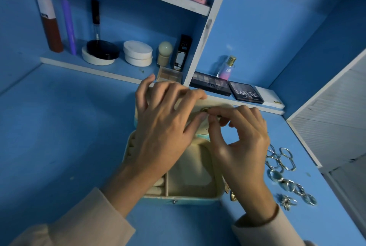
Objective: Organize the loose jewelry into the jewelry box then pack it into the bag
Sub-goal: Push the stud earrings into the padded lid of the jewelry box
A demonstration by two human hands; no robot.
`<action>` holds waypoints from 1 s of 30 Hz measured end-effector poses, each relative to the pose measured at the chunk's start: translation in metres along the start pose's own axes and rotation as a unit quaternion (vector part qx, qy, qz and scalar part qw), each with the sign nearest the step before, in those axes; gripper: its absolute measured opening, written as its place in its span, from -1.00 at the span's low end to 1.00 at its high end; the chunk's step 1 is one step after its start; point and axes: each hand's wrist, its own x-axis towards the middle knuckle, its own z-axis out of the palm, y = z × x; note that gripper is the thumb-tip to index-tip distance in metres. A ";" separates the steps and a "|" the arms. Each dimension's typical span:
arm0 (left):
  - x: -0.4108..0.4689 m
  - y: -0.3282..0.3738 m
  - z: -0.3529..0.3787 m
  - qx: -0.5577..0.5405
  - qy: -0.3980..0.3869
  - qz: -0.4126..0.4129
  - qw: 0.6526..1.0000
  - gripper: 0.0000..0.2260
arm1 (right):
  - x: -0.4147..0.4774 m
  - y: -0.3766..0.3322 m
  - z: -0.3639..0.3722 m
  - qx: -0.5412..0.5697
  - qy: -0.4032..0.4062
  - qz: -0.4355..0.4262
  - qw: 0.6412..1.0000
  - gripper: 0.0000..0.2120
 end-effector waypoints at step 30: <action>-0.001 -0.001 0.001 0.000 0.010 0.005 1.000 -0.79 | 0.001 0.090 -0.056 -0.049 -0.448 0.127 0.883 -0.88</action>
